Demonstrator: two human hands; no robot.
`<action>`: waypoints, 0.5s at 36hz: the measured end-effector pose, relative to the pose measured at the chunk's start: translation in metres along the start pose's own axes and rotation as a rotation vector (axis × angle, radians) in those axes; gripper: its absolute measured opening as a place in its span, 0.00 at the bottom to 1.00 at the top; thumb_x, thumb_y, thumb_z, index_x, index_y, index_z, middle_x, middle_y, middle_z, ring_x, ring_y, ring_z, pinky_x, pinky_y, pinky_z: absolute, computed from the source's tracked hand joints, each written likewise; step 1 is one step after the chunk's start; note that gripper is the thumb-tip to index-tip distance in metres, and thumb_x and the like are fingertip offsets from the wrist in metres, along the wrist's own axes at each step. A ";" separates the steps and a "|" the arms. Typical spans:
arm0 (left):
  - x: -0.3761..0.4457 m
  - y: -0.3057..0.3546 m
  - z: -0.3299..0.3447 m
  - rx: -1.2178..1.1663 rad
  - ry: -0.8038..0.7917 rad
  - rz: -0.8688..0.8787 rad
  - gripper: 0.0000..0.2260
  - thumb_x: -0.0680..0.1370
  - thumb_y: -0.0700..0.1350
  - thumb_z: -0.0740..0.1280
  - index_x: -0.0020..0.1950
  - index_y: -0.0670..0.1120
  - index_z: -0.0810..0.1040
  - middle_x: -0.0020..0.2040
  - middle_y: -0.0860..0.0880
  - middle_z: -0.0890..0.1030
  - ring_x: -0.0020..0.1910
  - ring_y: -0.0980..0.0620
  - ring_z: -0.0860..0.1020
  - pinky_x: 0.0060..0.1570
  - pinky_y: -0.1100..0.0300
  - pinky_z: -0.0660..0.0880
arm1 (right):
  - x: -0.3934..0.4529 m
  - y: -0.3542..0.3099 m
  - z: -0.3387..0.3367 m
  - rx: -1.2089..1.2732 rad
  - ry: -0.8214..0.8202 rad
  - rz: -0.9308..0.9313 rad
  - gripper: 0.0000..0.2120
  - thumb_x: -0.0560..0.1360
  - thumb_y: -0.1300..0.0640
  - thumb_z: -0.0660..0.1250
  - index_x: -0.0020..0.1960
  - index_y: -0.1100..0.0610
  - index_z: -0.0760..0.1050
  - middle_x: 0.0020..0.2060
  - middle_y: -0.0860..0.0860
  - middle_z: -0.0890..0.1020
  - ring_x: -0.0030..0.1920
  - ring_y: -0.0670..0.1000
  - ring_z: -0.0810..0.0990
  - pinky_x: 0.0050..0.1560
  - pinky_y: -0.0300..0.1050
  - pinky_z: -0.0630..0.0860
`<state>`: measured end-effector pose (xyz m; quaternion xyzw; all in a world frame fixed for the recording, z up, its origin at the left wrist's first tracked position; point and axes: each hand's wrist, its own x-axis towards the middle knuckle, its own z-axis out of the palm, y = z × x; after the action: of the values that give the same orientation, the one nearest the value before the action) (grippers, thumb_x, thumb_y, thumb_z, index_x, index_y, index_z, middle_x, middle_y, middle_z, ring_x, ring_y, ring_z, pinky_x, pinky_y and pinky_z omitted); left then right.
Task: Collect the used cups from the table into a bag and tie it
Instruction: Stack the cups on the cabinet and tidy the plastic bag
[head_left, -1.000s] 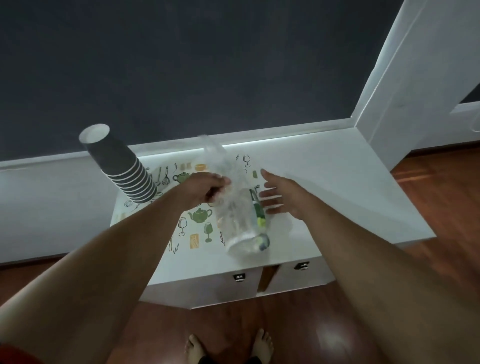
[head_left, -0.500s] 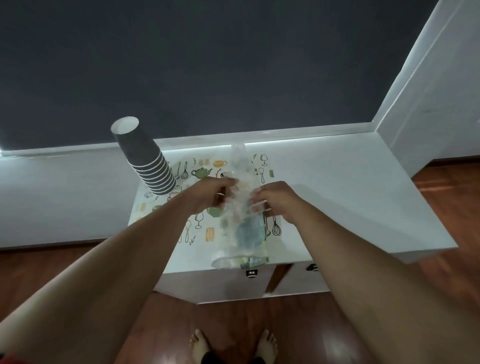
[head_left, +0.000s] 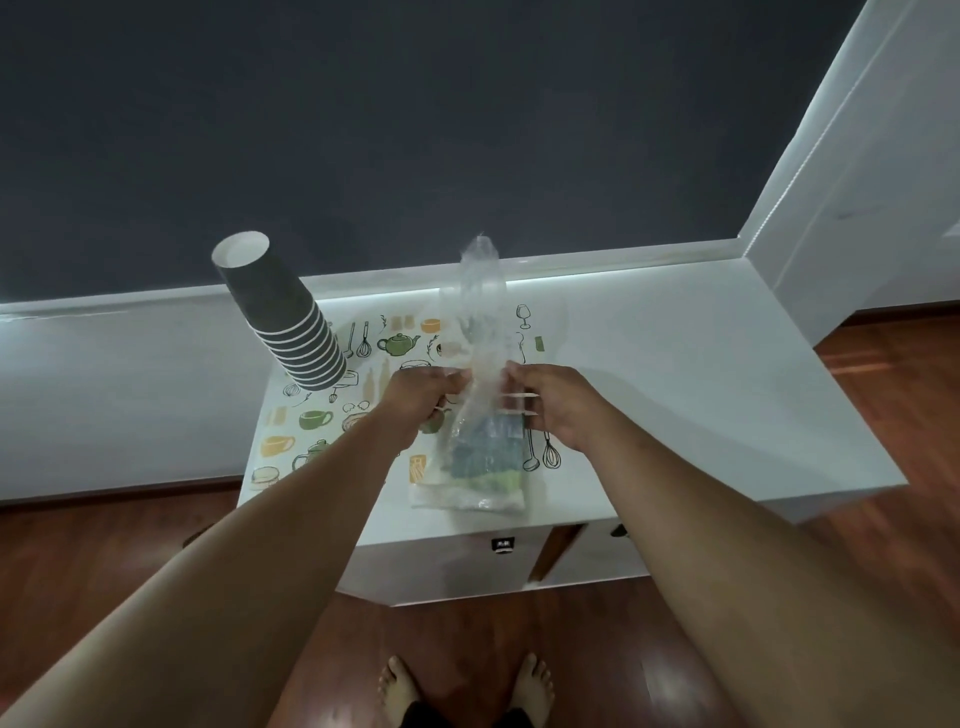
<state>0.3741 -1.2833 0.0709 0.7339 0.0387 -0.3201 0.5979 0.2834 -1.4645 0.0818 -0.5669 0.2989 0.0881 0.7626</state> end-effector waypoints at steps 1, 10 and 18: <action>0.001 -0.001 -0.002 0.018 0.017 0.018 0.05 0.73 0.42 0.76 0.37 0.49 0.87 0.27 0.50 0.75 0.25 0.55 0.69 0.28 0.63 0.64 | -0.001 0.000 -0.002 -0.012 0.021 -0.007 0.06 0.75 0.55 0.73 0.47 0.58 0.81 0.39 0.52 0.84 0.38 0.51 0.84 0.40 0.46 0.81; -0.001 0.012 -0.018 0.009 -0.092 0.067 0.12 0.83 0.39 0.61 0.63 0.38 0.79 0.45 0.44 0.84 0.42 0.48 0.82 0.41 0.57 0.81 | -0.004 0.001 -0.011 -0.118 0.204 -0.032 0.06 0.77 0.59 0.68 0.42 0.59 0.80 0.38 0.55 0.84 0.31 0.51 0.83 0.32 0.41 0.79; -0.010 0.016 -0.014 0.098 -0.171 0.144 0.13 0.76 0.45 0.73 0.58 0.44 0.80 0.40 0.46 0.83 0.36 0.52 0.83 0.35 0.61 0.79 | -0.003 -0.004 -0.003 -0.170 0.172 -0.060 0.08 0.71 0.54 0.76 0.45 0.57 0.82 0.36 0.54 0.83 0.32 0.48 0.80 0.37 0.43 0.79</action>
<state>0.3795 -1.2716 0.0910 0.7331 -0.0809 -0.3393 0.5839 0.2819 -1.4679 0.0861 -0.6438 0.3377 0.0412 0.6854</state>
